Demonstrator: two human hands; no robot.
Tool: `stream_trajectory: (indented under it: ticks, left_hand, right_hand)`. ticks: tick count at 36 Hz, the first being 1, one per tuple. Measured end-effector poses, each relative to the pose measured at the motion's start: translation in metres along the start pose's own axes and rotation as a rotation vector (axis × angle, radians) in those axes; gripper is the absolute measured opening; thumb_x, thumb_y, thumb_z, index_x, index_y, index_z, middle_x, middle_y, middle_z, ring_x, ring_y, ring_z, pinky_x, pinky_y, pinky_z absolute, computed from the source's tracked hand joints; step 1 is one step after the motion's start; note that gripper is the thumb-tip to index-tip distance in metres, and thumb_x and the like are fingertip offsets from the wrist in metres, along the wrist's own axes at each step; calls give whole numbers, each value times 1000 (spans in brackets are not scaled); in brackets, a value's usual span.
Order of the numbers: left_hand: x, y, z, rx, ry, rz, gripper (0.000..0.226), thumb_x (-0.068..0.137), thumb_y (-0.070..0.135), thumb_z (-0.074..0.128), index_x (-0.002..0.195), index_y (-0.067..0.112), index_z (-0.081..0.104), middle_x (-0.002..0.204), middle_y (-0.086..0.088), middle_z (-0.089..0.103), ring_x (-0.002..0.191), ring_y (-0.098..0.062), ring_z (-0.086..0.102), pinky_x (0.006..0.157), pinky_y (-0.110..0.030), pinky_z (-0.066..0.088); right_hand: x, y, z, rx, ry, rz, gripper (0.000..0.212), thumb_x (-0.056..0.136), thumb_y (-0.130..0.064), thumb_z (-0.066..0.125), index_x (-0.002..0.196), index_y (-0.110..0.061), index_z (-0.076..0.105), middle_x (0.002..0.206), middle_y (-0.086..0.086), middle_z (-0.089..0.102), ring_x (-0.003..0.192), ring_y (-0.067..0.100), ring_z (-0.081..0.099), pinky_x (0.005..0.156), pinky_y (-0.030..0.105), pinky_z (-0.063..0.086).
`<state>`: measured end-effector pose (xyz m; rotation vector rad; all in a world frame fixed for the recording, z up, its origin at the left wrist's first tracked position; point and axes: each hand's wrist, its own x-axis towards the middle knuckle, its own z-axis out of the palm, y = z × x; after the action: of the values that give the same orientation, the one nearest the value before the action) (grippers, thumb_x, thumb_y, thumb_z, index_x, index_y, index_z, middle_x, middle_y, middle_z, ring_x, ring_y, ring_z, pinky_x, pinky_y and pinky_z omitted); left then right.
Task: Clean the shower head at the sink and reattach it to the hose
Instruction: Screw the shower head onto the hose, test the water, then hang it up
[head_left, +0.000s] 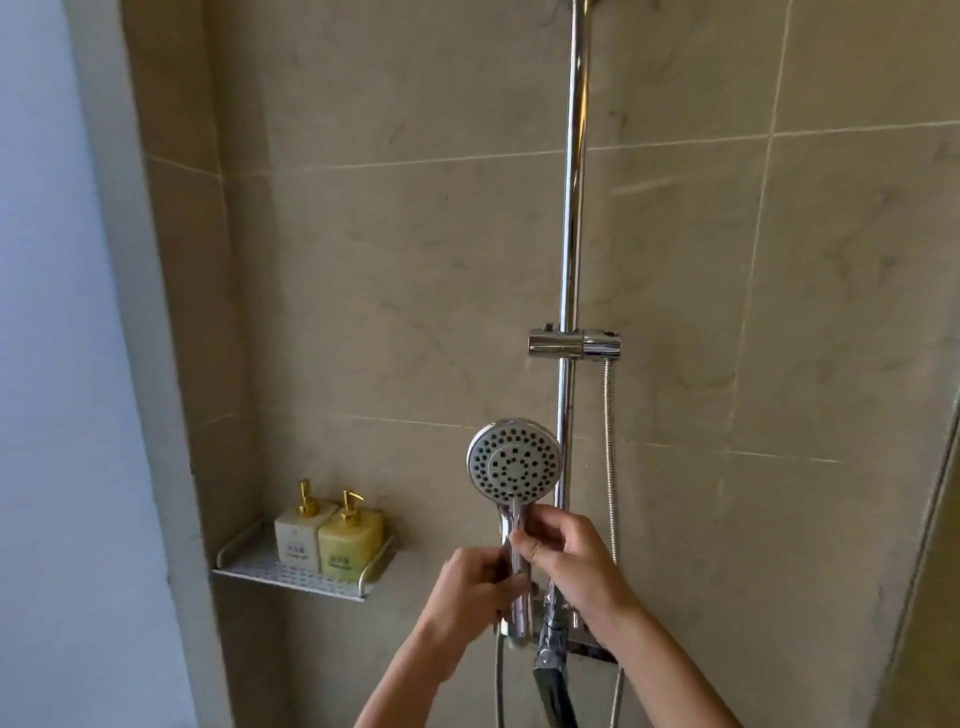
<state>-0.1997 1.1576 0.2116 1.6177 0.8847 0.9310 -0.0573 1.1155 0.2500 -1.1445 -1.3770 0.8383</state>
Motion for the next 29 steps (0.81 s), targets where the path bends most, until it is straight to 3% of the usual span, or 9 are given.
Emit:
stream_trajectory:
  ticks: [5,9,12,17,21,24,29]
  left_hand:
    - [20,7,5,-45,2,-9,32,70,29,70,83,1,66,71,-9,53,70,-21,48,69,-39,40]
    - [30,18,8,-55,-2,-7,6,79,12,66,78,11,72,68,-4,59,70,-22,52,69,-40,42]
    - [40,24,7,-52,-17,-1,11,83,6,64,80,11,73,76,-9,70,76,-30,62,76,-49,51]
    - [52,28,6,-49,7,11,11,82,7,63,87,1,70,87,-19,75,84,-34,69,85,-60,50]
    - [61,29,8,-34,2,-3,9,89,-2,60,93,-4,68,88,-18,75,87,-36,72,88,-61,51]
    - [68,31,10,-43,1,-14,10,91,-5,57,96,-7,67,84,-13,75,86,-33,74,87,-59,53]
    - [76,35,6,-45,-9,-9,9,90,-7,57,95,-9,65,78,-7,74,83,-29,74,85,-52,56]
  right_hand:
    - [25,2,-21,-20,-36,-14,11,94,-13,66,103,-17,70,96,-2,76,99,14,71,97,35,54]
    - [39,-7,-45,-18,-2,-46,10,93,-21,65,101,-15,64,95,1,74,97,19,69,88,36,57]
    - [55,-21,-77,-55,153,-131,24,92,-31,65,109,-16,64,92,4,72,87,18,67,79,31,55]
    - [93,-42,-128,-93,404,-191,12,93,-24,67,102,-16,64,93,3,70,71,11,63,58,18,45]
    - [117,-55,-142,-219,344,-94,16,95,-27,65,107,-17,63,101,-3,69,68,13,65,48,22,43]
    - [128,-57,-142,-203,228,-35,19,98,-22,60,114,-11,61,105,3,70,65,16,67,42,20,36]
    - [130,-51,-135,-150,127,20,14,101,-15,54,110,-8,61,103,10,74,60,13,61,44,19,34]
